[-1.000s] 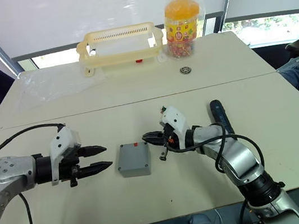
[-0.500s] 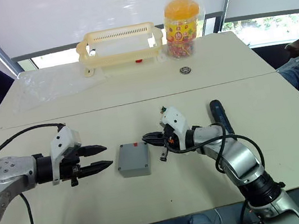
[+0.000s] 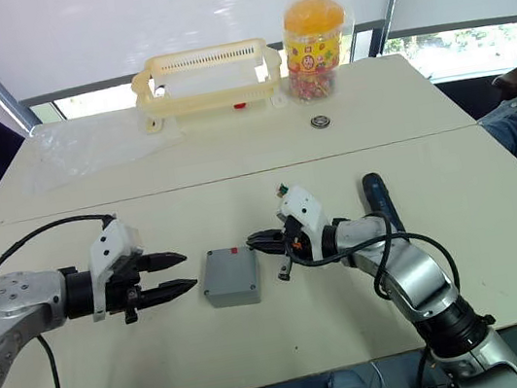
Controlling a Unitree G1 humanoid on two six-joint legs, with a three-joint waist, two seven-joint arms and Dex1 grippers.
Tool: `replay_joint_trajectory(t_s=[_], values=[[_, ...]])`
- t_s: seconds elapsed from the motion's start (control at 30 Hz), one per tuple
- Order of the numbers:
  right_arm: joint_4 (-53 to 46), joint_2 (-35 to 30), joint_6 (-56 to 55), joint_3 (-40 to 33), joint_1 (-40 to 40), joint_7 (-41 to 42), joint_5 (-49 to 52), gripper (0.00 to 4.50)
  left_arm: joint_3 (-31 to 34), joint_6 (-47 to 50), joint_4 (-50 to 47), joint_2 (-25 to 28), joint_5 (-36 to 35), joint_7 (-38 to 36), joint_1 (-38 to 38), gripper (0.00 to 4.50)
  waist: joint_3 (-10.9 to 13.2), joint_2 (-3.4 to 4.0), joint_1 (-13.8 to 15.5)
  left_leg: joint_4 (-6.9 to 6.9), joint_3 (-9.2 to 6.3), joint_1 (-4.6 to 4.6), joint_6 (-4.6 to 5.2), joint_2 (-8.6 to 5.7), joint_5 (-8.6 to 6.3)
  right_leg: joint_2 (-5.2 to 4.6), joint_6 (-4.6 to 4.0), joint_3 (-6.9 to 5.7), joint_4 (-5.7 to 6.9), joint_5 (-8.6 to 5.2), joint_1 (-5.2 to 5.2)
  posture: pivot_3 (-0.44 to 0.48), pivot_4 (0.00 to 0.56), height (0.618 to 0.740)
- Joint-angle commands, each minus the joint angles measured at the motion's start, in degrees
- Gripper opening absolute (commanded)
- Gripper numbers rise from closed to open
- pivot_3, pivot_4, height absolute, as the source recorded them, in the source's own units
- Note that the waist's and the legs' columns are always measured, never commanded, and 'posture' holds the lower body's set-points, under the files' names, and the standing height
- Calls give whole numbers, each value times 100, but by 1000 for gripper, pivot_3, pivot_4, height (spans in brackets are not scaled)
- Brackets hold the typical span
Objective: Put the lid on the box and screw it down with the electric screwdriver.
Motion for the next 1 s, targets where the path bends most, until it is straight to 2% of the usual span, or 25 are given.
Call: replay_joint_trajectory(t_s=[0.03,0.77,0.87,0.93,1.0], values=[[-226,-27,45,-29,-45,33,97,42,68,-114,-56,-2,25,-7,-51,2470,0,0,0,0,0,0,0,0,0,0,0,0,0,0,0,0,150,740],[192,68,-176,110,-242,-18,-178,42,21,-74,-52,-40,7,-7,-176,2470,0,0,-1,0,0,0,0,-1,0,0,0,0,0,0,0,0,150,740],[229,65,-161,114,-288,21,-162,833,21,-60,-44,-33,-6,-20,-234,2470,0,0,-1,0,0,0,0,-1,0,0,0,0,0,0,0,0,150,740],[190,43,-114,97,-301,75,-110,1795,21,-59,-33,-24,-8,-39,-254,2470,0,0,0,0,0,0,0,-1,0,0,0,0,0,0,0,0,150,740],[132,84,-52,-16,-332,39,-25,2971,20,-58,-22,-16,-22,-72,-279,2470,0,0,0,0,0,0,0,-1,0,0,0,0,0,0,0,0,150,740]])
